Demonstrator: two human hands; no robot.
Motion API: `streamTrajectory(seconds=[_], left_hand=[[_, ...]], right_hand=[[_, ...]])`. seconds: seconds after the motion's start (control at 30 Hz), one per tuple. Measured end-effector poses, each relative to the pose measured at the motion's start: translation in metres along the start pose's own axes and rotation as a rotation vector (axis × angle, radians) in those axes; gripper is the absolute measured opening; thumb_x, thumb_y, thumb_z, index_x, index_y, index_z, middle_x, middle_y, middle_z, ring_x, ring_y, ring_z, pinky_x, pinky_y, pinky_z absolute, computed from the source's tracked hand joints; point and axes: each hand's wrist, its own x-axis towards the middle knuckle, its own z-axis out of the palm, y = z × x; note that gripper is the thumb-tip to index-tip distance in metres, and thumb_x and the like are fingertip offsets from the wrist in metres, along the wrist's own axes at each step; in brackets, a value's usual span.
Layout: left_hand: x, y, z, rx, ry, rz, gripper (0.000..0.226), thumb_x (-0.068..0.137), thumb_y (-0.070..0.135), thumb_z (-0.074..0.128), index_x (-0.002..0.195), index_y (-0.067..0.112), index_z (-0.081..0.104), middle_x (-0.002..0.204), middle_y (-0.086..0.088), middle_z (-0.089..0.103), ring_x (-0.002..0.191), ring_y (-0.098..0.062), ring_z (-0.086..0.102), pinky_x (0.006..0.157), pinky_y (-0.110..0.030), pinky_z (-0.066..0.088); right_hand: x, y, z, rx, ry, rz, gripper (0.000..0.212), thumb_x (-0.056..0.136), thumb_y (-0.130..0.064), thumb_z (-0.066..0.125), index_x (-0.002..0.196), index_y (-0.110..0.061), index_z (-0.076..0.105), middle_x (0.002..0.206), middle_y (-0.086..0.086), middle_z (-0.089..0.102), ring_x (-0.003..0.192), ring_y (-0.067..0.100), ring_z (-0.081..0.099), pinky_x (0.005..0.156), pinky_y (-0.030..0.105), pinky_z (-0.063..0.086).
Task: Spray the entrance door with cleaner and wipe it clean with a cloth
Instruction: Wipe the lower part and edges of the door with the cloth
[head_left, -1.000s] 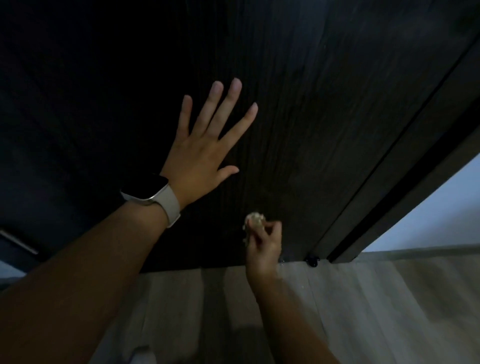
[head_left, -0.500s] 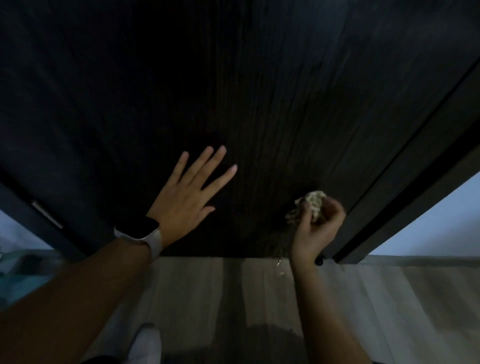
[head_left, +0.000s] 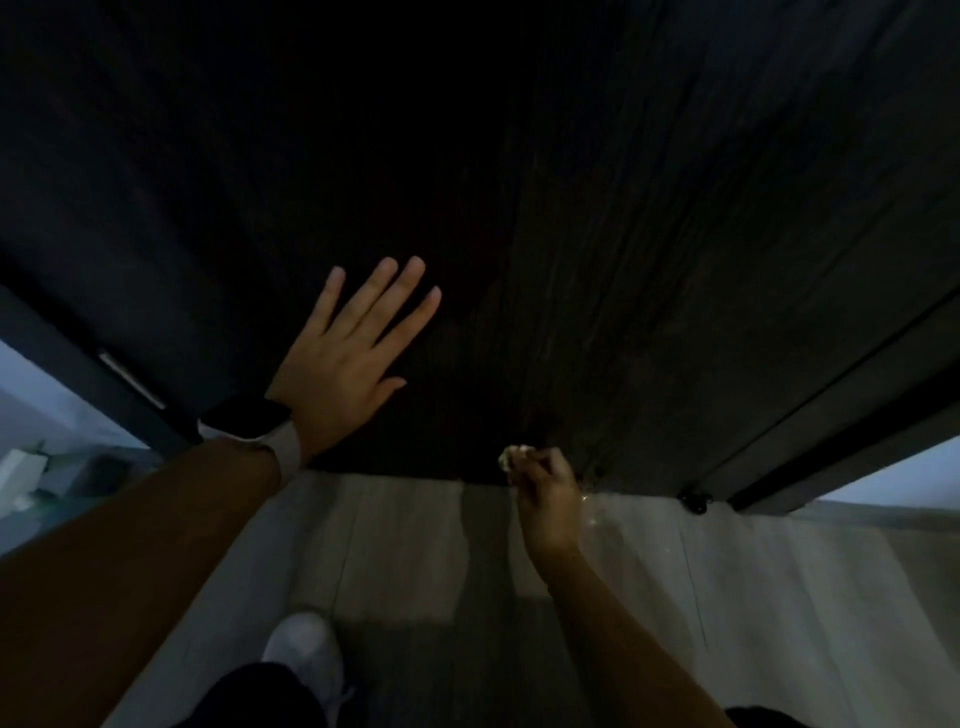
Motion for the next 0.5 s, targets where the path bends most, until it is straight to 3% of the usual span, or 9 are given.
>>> streamTrajectory(seconds=[0.1, 0.27, 0.37, 0.43, 0.5], left_hand=[[0.001, -0.004, 0.005, 0.058, -0.029, 0.005, 0.124, 0.071, 0.037, 0.079, 0.153, 0.023, -0.013, 0.158, -0.002, -0.027, 0.147, -0.020, -0.022, 0.117, -0.044, -0.016], [-0.001, -0.001, 0.002, -0.007, 0.027, -0.013, 0.121, 0.072, 0.031, 0.080, 0.153, 0.027, -0.010, 0.159, -0.003, -0.025, 0.146, -0.017, -0.022, 0.118, -0.041, -0.015], [0.000, 0.001, -0.004, -0.070, 0.080, -0.102, 0.108, 0.074, 0.028, 0.079, 0.154, 0.025, 0.006, 0.160, -0.007, -0.004, 0.145, -0.017, -0.025, 0.118, -0.041, -0.014], [0.001, 0.000, -0.004, -0.071, 0.076, -0.155, 0.108, 0.074, 0.032, 0.078, 0.154, 0.025, 0.006, 0.159, -0.007, -0.002, 0.144, -0.018, -0.027, 0.117, -0.042, -0.017], [0.002, -0.003, 0.001, -0.044, 0.040, -0.162, 0.116, 0.073, 0.039, 0.078, 0.154, 0.026, -0.005, 0.160, -0.006, -0.008, 0.143, -0.020, -0.029, 0.116, -0.044, -0.017]], right_hand=[[-0.002, -0.012, -0.027, -0.105, -0.009, -0.071, 0.030, 0.091, -0.006, 0.058, 0.118, -0.017, 0.064, 0.117, 0.004, 0.052, 0.104, 0.017, 0.055, 0.089, 0.031, 0.051], [0.042, -0.065, -0.076, 0.042, 0.516, -0.178, 0.034, 0.089, -0.006, 0.063, 0.122, -0.005, 0.058, 0.116, 0.007, 0.046, 0.103, 0.003, 0.047, 0.092, 0.011, 0.043], [0.064, -0.087, -0.080, 0.132, 0.726, -0.177, 0.020, 0.088, -0.001, 0.065, 0.107, 0.003, 0.061, 0.105, 0.018, 0.050, 0.098, -0.008, 0.048, 0.086, 0.009, 0.041], [0.063, -0.083, -0.067, 0.125, 0.734, -0.184, 0.015, 0.087, 0.000, 0.066, 0.102, 0.002, 0.063, 0.101, 0.017, 0.050, 0.097, -0.008, 0.047, 0.084, 0.010, 0.042], [0.053, -0.069, -0.041, 0.089, 0.622, -0.176, 0.021, 0.085, 0.003, 0.063, 0.104, -0.004, 0.063, 0.105, 0.013, 0.049, 0.098, -0.005, 0.047, 0.085, 0.010, 0.042]])
